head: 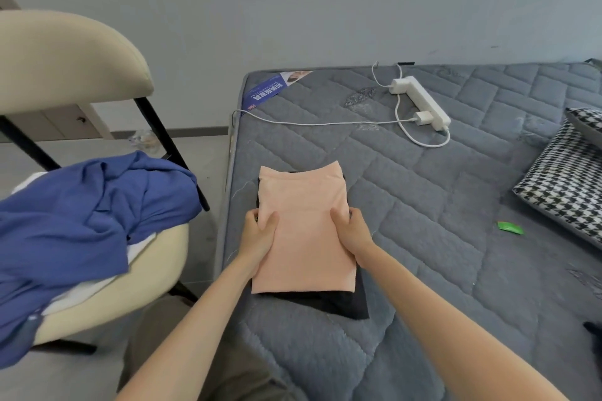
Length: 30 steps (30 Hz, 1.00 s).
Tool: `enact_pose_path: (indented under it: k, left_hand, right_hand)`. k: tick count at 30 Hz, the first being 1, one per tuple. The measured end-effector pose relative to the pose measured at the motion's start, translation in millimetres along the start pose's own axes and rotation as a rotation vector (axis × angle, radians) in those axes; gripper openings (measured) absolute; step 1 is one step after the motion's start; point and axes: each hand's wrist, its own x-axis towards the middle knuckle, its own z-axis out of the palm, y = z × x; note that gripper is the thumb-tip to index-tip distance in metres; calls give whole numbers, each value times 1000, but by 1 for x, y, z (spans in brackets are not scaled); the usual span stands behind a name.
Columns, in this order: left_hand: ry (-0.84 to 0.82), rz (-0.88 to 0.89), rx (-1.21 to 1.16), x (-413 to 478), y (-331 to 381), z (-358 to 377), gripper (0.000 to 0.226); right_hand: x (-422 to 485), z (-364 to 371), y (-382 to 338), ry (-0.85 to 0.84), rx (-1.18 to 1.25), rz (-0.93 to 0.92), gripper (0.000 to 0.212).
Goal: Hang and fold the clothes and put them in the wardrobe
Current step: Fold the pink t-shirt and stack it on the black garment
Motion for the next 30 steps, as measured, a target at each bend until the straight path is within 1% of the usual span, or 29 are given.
enact_pose_path:
  k: [3, 7, 11, 13, 14, 15, 16, 18, 19, 21, 23, 27, 30]
  left_hand:
    - [-21, 93, -27, 1, 7, 0, 38]
    - [-9, 191, -42, 1, 7, 2, 40]
    - [3, 152, 140, 5, -9, 5, 49]
    - [44, 184, 212, 4, -11, 2, 51]
    - [73, 227, 251, 3, -12, 1, 52]
    - [109, 281, 304, 3, -13, 0, 53]
    - [144, 340, 371, 2, -13, 0, 54]
    - [162, 448, 515, 3, -12, 2, 53]
    - [138, 481, 576, 4, -9, 5, 53]
    - [76, 512, 670, 6, -3, 12, 53]
    - [38, 507, 763, 12, -2, 19, 52]
    - [21, 446, 909, 32, -7, 26, 51]
    - [1, 397, 855, 45, -10, 31, 52]
  right_hand:
    - [1, -1, -6, -7, -93, -55, 42]
    - [4, -3, -7, 11, -105, -103, 35]
    - [6, -4, -1, -19, -192, -29, 38]
    - [4, -4, -6, -32, -259, 0, 37]
    - [3, -3, -9, -20, -330, -2, 36]
    - [2, -2, -11, 29, -434, -34, 36]
    - [1, 0, -11, 116, -548, -102, 38]
    - [-2, 5, -12, 284, -713, -318, 44]
    - [-2, 8, -12, 298, -732, -418, 45]
    - [2, 17, -7, 179, -757, -524, 50]
    - [6, 27, 2, 62, -789, -541, 54]
    - [16, 34, 14, 57, -768, -513, 54]
    - [29, 31, 16, 34, -747, -483, 54]
